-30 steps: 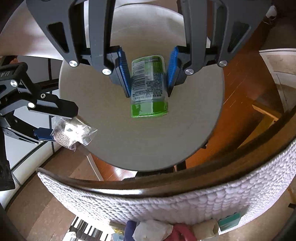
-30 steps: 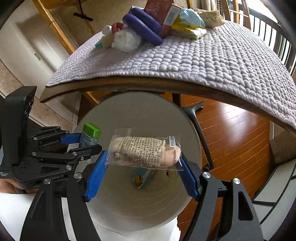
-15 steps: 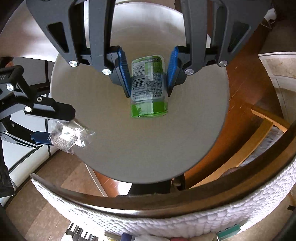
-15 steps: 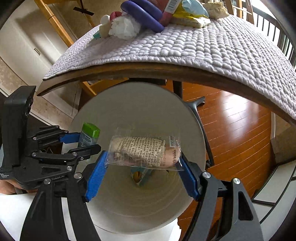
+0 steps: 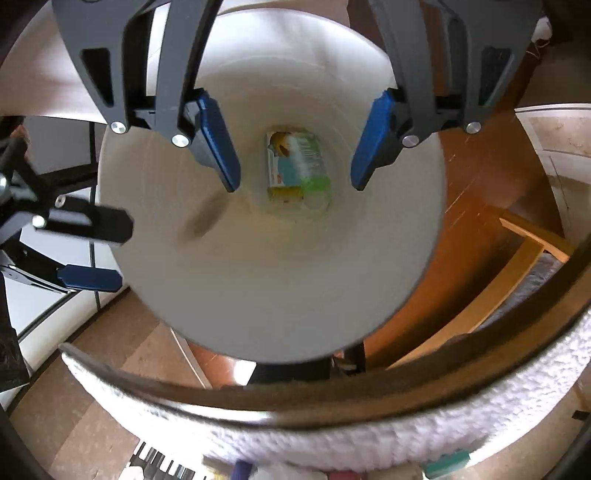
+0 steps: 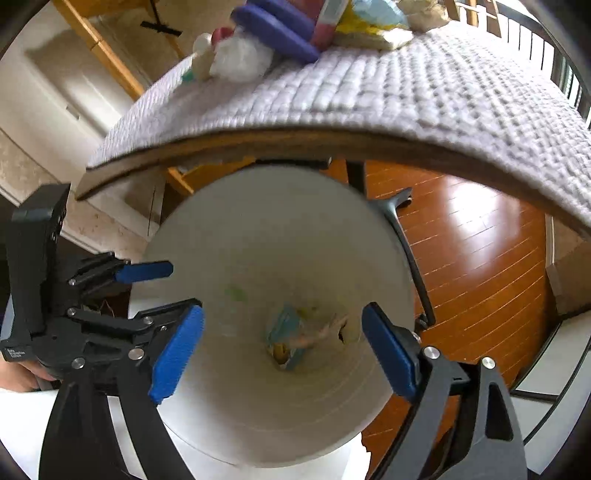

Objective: Collect trash
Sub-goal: 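Move both open tools back toward the pile on the blanket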

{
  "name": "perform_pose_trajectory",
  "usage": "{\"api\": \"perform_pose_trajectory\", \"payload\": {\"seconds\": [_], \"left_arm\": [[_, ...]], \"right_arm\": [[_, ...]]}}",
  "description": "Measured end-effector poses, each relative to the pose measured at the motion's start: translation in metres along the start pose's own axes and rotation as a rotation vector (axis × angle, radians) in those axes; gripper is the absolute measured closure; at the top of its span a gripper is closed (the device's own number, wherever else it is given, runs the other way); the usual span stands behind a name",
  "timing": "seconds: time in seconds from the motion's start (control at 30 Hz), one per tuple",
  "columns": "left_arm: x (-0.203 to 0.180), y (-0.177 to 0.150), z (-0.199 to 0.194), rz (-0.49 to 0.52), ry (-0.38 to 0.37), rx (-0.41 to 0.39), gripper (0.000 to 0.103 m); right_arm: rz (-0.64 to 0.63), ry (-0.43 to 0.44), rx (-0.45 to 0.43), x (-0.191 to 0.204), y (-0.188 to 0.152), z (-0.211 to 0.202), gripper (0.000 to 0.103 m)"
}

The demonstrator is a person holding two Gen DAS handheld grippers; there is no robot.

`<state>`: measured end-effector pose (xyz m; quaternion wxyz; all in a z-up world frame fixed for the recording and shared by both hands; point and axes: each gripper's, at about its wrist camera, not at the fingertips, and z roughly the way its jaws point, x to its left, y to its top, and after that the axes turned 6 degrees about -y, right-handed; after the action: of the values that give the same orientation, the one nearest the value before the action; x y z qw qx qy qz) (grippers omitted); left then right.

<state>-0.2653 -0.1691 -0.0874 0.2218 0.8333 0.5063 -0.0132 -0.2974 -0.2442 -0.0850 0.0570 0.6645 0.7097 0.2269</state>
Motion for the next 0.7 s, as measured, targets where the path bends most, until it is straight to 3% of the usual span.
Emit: {"api": "perform_pose_trajectory", "payload": {"seconds": [0.13, 0.27, 0.4, 0.57, 0.7], "left_arm": [[-0.003, 0.008, -0.023, 0.022, -0.006, -0.079, 0.038], [-0.01, 0.023, -0.062, 0.065, -0.014, -0.251, 0.017], [-0.02, 0.044, -0.085, 0.124, 0.029, -0.378, 0.013], [-0.026, 0.067, -0.084, 0.23, 0.12, -0.448, 0.01], [-0.034, 0.082, -0.077, 0.303, 0.154, -0.442, 0.01]], "right_arm": [[0.034, 0.029, -0.091, -0.002, 0.016, -0.028, 0.011], [0.087, 0.109, -0.187, -0.006, 0.041, -0.052, 0.009], [0.162, 0.188, -0.245, -0.016, 0.078, -0.061, 0.008], [0.298, 0.301, -0.226, -0.03, 0.121, -0.047, 0.008], [0.38, 0.339, -0.166, -0.039, 0.15, -0.022, 0.008]]}}
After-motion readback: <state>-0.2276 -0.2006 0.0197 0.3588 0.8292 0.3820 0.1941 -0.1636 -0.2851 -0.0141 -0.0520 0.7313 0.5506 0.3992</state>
